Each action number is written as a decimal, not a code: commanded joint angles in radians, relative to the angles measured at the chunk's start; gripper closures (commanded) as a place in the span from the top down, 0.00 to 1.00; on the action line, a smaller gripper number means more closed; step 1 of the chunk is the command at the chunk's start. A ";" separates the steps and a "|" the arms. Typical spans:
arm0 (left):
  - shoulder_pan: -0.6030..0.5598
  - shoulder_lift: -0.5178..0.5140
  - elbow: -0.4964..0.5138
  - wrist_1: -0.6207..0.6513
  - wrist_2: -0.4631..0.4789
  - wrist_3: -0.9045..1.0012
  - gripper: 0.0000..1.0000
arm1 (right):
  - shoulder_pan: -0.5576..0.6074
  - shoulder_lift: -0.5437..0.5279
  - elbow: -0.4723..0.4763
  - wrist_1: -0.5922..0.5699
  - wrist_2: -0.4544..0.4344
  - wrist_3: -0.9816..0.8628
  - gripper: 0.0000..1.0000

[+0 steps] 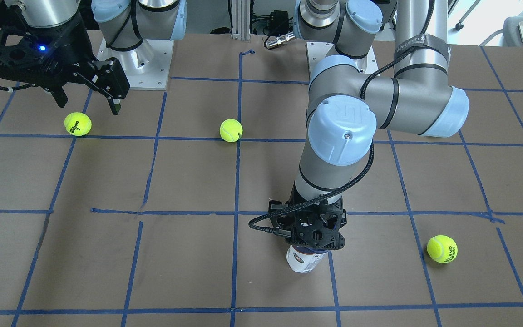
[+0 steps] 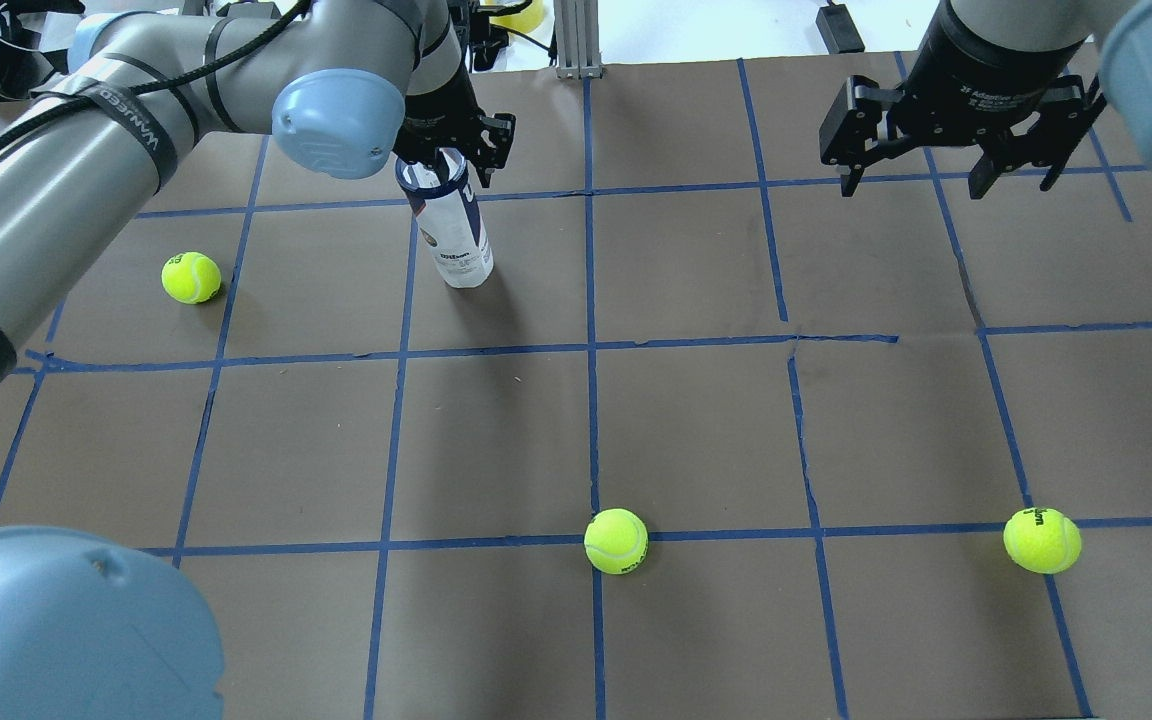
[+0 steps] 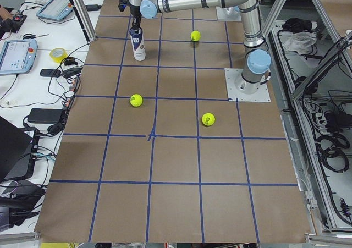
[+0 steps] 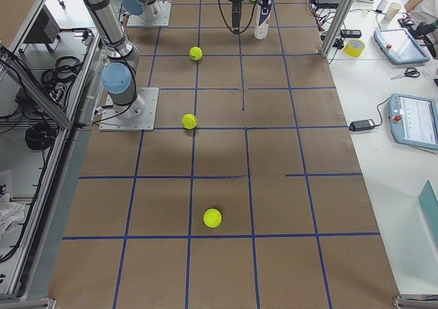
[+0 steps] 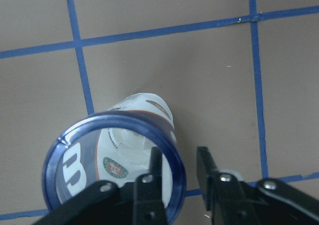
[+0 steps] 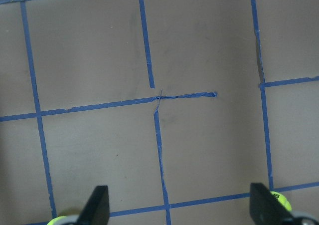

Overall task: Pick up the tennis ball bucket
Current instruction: 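Open the left gripper and raise it off the can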

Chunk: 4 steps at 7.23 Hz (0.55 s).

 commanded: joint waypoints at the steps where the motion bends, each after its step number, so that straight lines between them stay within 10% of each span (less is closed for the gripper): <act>1: -0.002 0.017 0.000 -0.007 -0.005 -0.002 1.00 | 0.000 0.000 0.001 0.000 0.001 0.000 1.00; 4: 0.001 0.089 0.054 -0.161 0.001 0.001 1.00 | 0.000 0.000 0.001 0.000 0.001 0.000 1.00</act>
